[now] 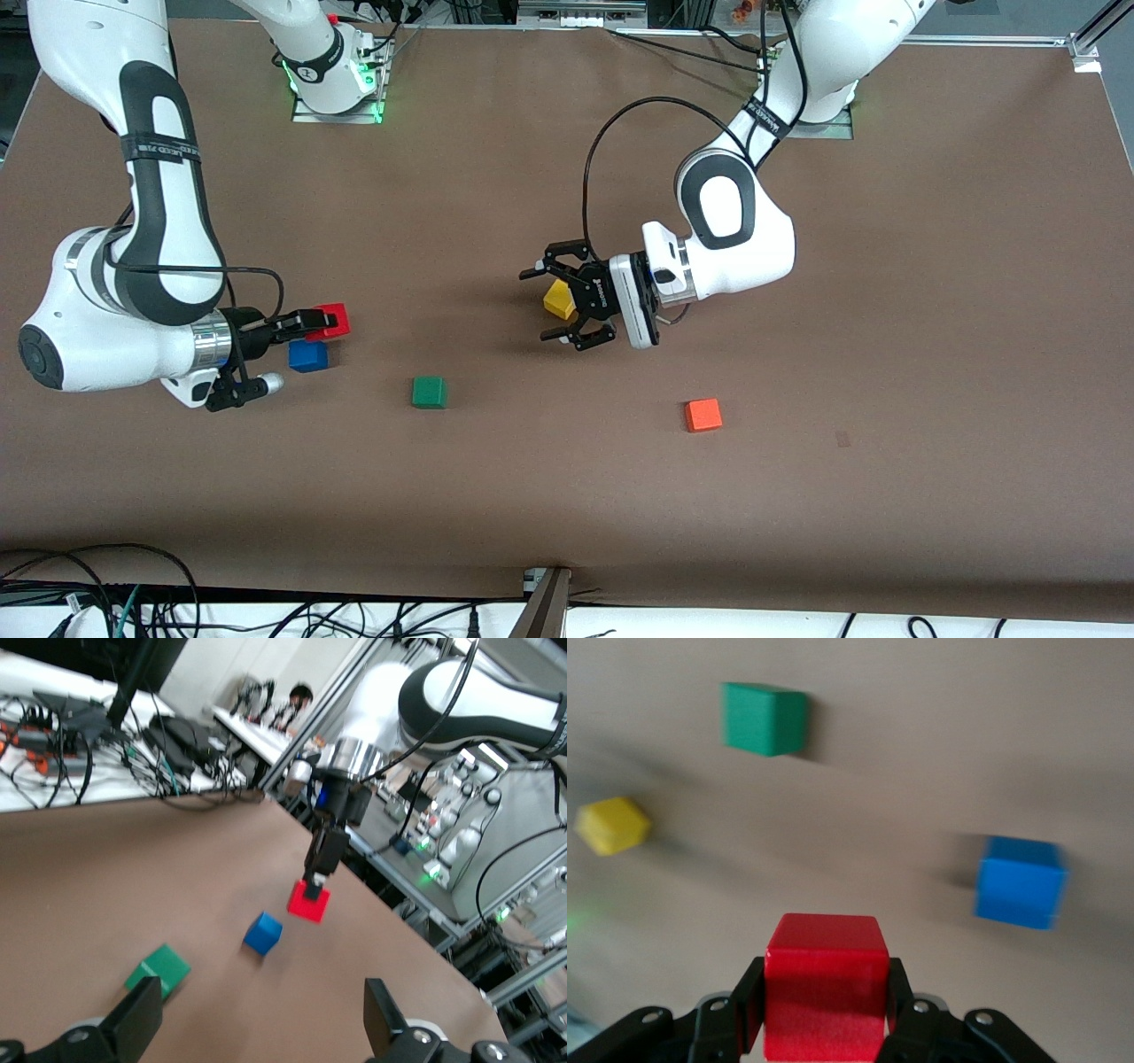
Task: Pass red block to right arm, stack on blue
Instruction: 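Lower the red cube onto the blue cube with the right gripper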
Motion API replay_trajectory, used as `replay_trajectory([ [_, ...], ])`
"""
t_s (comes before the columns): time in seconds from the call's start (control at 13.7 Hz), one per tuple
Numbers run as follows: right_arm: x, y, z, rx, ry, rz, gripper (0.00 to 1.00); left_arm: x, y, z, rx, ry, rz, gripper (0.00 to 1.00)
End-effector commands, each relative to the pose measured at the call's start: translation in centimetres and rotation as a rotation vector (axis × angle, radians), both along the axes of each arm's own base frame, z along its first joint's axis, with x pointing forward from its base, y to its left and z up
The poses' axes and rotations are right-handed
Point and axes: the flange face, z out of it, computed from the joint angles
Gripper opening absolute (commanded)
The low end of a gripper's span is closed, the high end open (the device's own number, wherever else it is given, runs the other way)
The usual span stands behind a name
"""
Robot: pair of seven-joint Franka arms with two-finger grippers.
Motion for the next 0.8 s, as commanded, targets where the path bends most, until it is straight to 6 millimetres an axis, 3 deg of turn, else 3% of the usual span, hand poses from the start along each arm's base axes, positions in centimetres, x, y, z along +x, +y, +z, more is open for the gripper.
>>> replay_trajectory([
  [0.0, 0.4, 0.3, 0.6, -0.104, -0.057, 0.063, 0.01, -0.4, 0.3, 2.2, 0.061, 0.036, -0.029, 1.0],
  [0.58, 0.0, -1.3, -1.0, -0.225, -0.169, 0.081, 0.01, -1.1, -0.1, 4.5, 0.204, 0.151, -0.085, 1.0],
  [0.73, -0.8, -1.9, -1.5, -0.24, -0.183, 0.082, 0.01, -0.8, 1.0, 5.2, 0.258, 0.171, -0.126, 1.0],
])
